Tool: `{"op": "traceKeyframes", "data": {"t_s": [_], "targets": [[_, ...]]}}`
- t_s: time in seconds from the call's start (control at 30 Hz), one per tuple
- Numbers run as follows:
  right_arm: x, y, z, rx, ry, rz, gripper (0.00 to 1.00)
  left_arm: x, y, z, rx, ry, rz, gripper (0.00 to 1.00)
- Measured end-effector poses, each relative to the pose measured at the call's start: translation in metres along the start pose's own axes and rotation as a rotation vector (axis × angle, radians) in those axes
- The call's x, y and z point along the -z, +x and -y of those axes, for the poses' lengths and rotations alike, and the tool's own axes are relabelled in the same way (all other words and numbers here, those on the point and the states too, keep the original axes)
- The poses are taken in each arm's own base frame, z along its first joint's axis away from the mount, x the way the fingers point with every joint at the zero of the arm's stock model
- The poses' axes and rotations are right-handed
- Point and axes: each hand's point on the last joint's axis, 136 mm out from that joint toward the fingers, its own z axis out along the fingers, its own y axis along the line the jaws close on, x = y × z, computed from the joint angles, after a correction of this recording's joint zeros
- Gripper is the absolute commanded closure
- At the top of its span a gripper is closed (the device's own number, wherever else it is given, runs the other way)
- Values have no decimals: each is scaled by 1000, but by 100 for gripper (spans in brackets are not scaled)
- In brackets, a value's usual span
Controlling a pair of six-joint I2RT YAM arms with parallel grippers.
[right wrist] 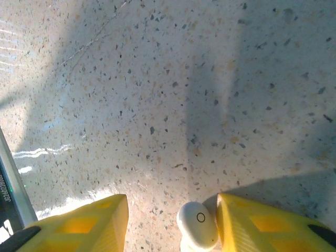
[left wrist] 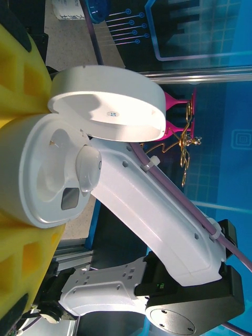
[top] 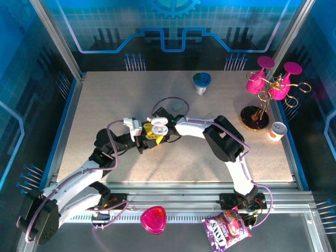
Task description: Insert wireless bluetooth earbuds into charging case
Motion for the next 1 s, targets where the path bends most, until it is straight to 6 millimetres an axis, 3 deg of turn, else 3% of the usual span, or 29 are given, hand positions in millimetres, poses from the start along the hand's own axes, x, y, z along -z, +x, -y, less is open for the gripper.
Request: {"op": "traceKeyframes", "data": {"t_s": [0.47,1.0], "targets": [[-5,10,-7,20,-1,-32,69,-1,3,-1,6,-1,-6,74],[-5,15,-4,15,20,-46,73,-1,4,-2,10,-2,-11,74]]}}
